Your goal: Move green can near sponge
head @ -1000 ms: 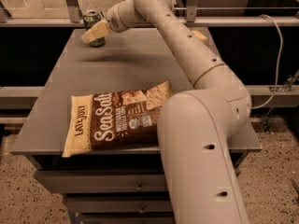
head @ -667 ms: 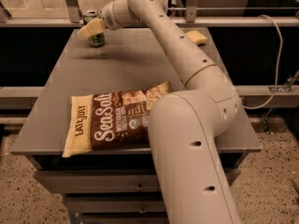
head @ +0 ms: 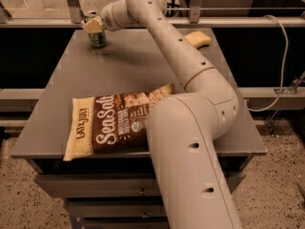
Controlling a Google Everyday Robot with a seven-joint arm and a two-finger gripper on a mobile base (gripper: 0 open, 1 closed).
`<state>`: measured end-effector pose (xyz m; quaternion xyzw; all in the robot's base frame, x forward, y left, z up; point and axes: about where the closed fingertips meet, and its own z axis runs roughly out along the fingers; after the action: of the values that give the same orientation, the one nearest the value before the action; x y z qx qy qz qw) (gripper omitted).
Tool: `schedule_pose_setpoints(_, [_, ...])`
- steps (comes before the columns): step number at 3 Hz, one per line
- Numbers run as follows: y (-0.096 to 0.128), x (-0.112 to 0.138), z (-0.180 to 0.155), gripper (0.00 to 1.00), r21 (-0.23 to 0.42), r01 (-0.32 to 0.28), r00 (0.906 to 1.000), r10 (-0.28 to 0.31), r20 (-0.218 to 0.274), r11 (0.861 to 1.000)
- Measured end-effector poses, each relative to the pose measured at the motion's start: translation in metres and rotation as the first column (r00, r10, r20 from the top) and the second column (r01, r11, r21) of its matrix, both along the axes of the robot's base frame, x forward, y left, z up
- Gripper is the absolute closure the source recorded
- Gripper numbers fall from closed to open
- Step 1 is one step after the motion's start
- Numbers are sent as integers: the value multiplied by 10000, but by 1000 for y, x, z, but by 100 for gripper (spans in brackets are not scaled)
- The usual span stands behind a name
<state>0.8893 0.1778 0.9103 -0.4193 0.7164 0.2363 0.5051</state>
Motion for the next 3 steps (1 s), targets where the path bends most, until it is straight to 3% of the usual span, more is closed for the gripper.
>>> schedule_pose_setpoints(1, [-9,-1,3,79,35,153,9998,-154,86,9999])
schedule_pose_setpoints(2, [-35,-20,21,100,-19,187,9994,-187,286,9998])
schedule_pose_setpoints(3, [-102,-68,49,100,-299,655,9972,-643,381,9974])
